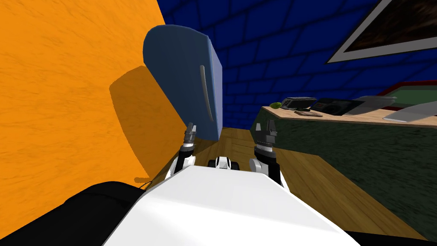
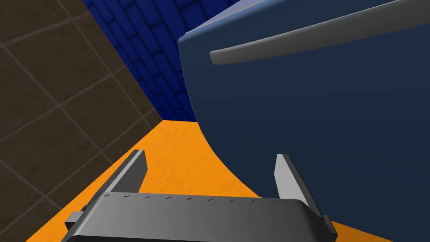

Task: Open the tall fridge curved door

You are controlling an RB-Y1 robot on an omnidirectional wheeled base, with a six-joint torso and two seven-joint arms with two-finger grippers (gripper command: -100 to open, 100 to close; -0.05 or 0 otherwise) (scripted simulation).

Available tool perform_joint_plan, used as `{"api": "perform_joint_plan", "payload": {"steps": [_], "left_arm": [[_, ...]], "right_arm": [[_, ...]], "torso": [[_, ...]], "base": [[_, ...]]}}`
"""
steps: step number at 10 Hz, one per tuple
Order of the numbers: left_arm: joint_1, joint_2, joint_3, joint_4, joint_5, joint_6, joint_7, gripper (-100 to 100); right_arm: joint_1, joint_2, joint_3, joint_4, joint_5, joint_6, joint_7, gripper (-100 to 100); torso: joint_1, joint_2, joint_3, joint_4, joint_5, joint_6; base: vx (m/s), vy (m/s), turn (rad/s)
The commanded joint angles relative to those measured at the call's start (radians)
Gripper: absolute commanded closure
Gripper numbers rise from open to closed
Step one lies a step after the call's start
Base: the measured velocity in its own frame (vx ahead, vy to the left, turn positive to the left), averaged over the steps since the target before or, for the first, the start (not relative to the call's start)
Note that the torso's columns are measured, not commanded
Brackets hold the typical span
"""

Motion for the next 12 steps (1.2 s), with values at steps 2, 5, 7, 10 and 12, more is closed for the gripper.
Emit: {"api": "perform_joint_plan", "payload": {"steps": [2, 5, 7, 10, 12], "left_arm": [[-0.009, 0.041, 0.025, 0.023, -0.024, 0.076, -0.020, -100], [-0.019, 0.064, 0.045, 0.049, -0.045, 0.135, -0.037, -100], [-0.026, 0.081, 0.060, 0.068, -0.059, 0.176, -0.049, -100], [-0.035, 0.113, 0.077, 0.091, -0.077, 0.226, -0.064, -100], [-0.042, 0.146, 0.090, 0.108, -0.090, 0.263, -0.074, -100]], "right_arm": [[0.000, 0.000, 0.000, 0.000, 0.000, 0.000, 0.000, 0], [0.000, 0.000, 0.000, 0.000, 0.000, 0.000, 0.000, 0], [0.000, 0.000, 0.000, 0.000, 0.000, 0.000, 0.000, 0], [0.000, 0.000, 0.000, 0.000, 0.000, 0.000, 0.000, 0], [0.000, 0.000, 0.000, 0.000, 0.000, 0.000, 0.000, 0]], "torso": [[-0.001, 0.002, 0.001, 0.001, 0.000, 0.000], [0.002, 0.003, 0.002, 0.001, 0.001, 0.000], [0.001, 0.001, 0.000, 0.000, 0.000, 0.000], [0.001, 0.004, 0.003, 0.001, 0.000, 0.000], [0.000, 0.003, 0.002, 0.001, 0.000, 0.000]], "base": [[0.135, -0.068, -0.020], [0.134, -0.052, -0.022], [0.167, -0.049, -0.020], [0.124, -0.043, -0.021], [0.117, -0.048, -0.015]]}}
